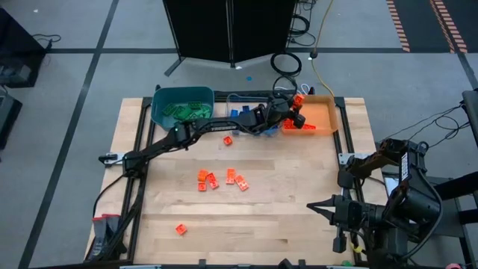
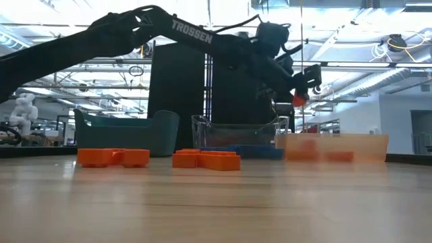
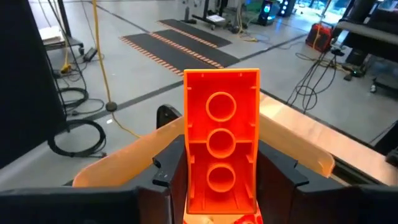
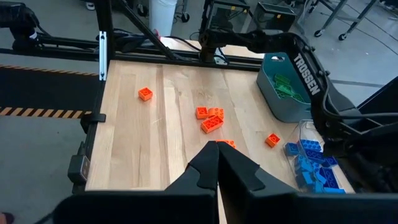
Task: Sort blocks
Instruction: Put the orange game piece into the orange transparent bin
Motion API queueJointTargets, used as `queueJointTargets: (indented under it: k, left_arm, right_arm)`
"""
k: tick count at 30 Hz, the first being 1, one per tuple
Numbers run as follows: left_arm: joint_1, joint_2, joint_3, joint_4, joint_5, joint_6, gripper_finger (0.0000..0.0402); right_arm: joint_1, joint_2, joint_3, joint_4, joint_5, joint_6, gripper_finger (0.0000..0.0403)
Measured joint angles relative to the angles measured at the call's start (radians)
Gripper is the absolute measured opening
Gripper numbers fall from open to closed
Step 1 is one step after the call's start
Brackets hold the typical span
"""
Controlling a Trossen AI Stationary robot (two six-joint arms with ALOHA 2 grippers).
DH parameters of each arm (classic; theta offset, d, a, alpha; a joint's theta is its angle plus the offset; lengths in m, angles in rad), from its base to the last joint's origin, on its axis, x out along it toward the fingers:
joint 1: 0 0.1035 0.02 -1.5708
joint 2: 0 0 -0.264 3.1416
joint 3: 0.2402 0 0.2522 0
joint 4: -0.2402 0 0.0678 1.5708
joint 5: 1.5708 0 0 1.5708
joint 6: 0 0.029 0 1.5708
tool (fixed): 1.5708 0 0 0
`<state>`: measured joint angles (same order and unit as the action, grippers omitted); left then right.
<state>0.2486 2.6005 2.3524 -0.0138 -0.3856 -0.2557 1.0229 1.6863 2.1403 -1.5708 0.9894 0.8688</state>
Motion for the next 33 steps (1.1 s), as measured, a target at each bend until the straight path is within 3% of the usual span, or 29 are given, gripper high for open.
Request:
queueJointTargets:
  k: [33]
  left_arm:
    - [0.002,0.031,0.000,-0.075,0.014,0.054,0.0148]
  right_arm:
    - [0.000,0.000,0.000,0.000,0.000,0.001,0.0000]
